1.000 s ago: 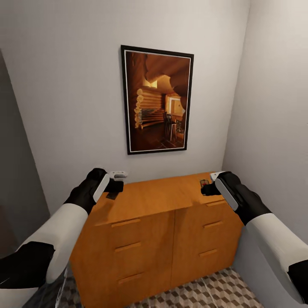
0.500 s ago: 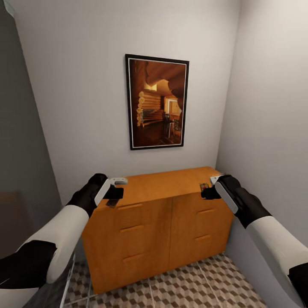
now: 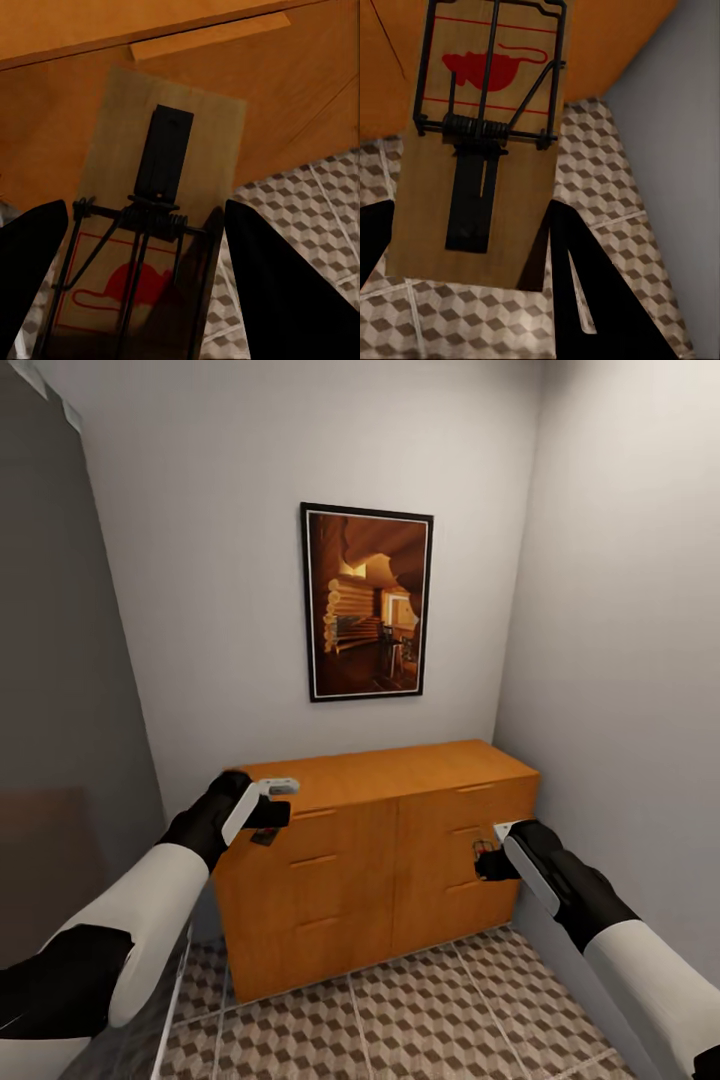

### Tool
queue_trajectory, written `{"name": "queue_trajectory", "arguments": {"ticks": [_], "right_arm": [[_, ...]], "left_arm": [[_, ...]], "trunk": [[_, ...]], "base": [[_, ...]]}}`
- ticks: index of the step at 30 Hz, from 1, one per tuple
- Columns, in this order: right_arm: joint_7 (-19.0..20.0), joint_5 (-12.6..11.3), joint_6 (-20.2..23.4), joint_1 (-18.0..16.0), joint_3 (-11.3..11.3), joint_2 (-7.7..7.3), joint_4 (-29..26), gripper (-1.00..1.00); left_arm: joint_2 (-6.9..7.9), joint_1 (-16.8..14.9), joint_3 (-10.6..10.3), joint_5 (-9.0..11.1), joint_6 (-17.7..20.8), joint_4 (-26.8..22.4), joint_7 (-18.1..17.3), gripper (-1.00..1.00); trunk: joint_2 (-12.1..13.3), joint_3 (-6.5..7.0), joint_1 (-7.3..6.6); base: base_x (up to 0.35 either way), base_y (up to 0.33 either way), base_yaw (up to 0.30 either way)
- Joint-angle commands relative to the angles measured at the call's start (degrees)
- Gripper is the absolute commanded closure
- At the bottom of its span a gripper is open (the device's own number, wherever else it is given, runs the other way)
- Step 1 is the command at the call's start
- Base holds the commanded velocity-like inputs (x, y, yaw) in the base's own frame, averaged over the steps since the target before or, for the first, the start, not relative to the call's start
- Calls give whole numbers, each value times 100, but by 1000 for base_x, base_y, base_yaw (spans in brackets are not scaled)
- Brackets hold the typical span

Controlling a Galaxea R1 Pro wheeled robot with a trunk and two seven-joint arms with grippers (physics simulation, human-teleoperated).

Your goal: Take the four mousetraps from the cabinet in the bathroom and place them on the bathroom floor. Make sure all four end up on the same floor surface, and ensure that at least two of them are either under or directly next to the same bathroom sink.

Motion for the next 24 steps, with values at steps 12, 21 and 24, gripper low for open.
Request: {"name": "queue_trajectory", "arguments": {"ticks": [12, 21, 24], "right_arm": [[-52, -107, -66, 41, 29, 2, 60, 100], [-50, -99, -269, 42, 33, 5, 389, 100], [-50, -100, -310, 42, 36, 13, 457, 100]], "left_arm": [[-14, -2, -24, 229, -439, 748, 50, 100], [-150, -2, -20, 260, -1046, 1736, 53, 100], [-169, -2, -20, 263, -1336, 2073, 55, 100]], "trunk": [[-5, -7, -4], [-5, -7, -4], [-5, -7, -4]], "base": [[-346, 0, 0], [-346, 0, 0], [-346, 0, 0]]}}
